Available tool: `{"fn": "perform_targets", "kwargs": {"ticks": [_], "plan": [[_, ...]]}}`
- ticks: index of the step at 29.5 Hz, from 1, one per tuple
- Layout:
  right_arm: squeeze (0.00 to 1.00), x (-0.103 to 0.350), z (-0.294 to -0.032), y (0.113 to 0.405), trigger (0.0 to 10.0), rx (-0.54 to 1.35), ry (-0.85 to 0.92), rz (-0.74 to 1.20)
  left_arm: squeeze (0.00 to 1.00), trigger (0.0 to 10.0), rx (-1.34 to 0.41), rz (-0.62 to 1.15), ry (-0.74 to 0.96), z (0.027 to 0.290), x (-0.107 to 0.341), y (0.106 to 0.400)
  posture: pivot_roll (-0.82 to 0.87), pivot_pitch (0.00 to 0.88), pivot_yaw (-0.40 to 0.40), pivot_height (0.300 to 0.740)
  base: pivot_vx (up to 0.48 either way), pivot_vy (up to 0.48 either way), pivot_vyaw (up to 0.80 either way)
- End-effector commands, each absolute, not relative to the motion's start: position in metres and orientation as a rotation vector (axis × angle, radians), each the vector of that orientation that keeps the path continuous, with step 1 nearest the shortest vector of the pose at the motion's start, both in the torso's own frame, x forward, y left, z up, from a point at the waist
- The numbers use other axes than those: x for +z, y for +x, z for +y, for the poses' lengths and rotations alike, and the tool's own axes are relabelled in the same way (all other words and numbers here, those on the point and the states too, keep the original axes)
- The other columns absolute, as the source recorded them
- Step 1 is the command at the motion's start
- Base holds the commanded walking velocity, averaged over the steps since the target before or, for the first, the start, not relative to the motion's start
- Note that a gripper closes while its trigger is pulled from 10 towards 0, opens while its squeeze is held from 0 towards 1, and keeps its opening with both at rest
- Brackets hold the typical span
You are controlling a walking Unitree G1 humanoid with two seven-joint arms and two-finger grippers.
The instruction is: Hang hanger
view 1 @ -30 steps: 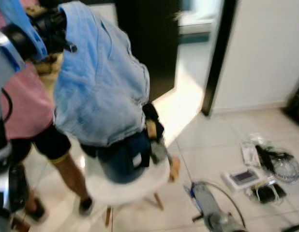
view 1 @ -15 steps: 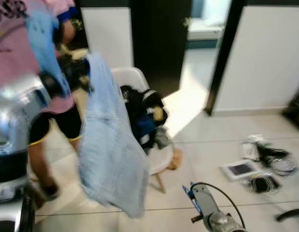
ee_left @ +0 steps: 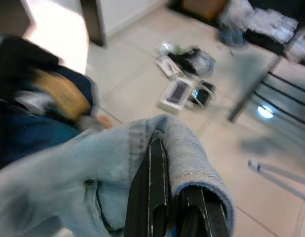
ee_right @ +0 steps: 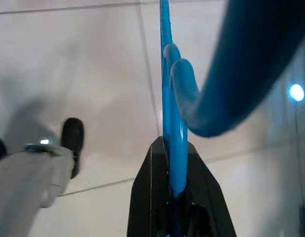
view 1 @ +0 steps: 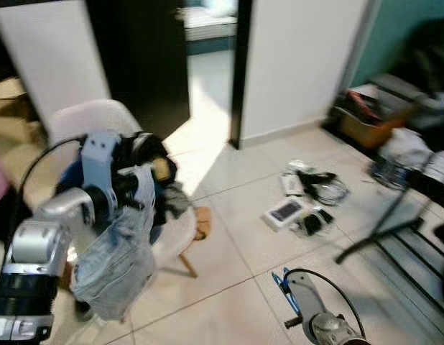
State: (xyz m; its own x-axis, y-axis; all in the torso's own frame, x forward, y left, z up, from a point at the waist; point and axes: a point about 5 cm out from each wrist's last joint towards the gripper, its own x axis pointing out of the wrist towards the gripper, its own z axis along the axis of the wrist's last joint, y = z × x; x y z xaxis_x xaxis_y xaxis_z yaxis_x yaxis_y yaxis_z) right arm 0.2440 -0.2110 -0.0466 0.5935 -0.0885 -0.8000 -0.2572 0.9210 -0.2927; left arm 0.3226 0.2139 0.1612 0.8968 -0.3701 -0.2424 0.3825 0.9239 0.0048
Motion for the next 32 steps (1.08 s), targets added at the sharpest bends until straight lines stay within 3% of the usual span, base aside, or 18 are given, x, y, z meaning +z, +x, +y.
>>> {"fn": "perform_targets", "kwargs": {"ticks": [1,4,17,28,32], "plan": [[0.00,-0.049,-0.208,0.242,10.0,0.102,-0.383,0.944,0.00,10.0,-0.347,0.327,0.072,0.226,0.132,0.314,0.06,0.000,0.005,0.740,0.000,0.000,-0.80],[0.00,-0.049,-0.208,0.242,10.0,0.105,-0.386,0.946,0.00,10.0,-0.345,0.426,0.107,0.230,0.099,0.301,0.06,0.000,0.001,0.740,0.000,0.000,-0.80],[0.00,-0.048,-0.209,0.242,10.0,0.109,-0.394,0.948,0.00,10.0,-0.364,0.566,0.089,0.231,0.052,0.283,0.06,0.000,0.001,0.740,0.000,0.000,-0.80],[0.00,-0.048,-0.212,0.241,10.0,0.112,-0.405,0.954,0.00,10.0,-0.235,0.735,0.164,0.229,0.003,0.275,0.04,0.000,-0.014,0.740,0.000,0.000,-0.80],[0.00,-0.048,-0.213,0.241,10.0,0.114,-0.408,0.953,0.00,10.0,-0.129,0.903,0.197,0.227,-0.031,0.249,0.01,0.000,-0.009,0.740,0.000,0.000,-0.80]]}}
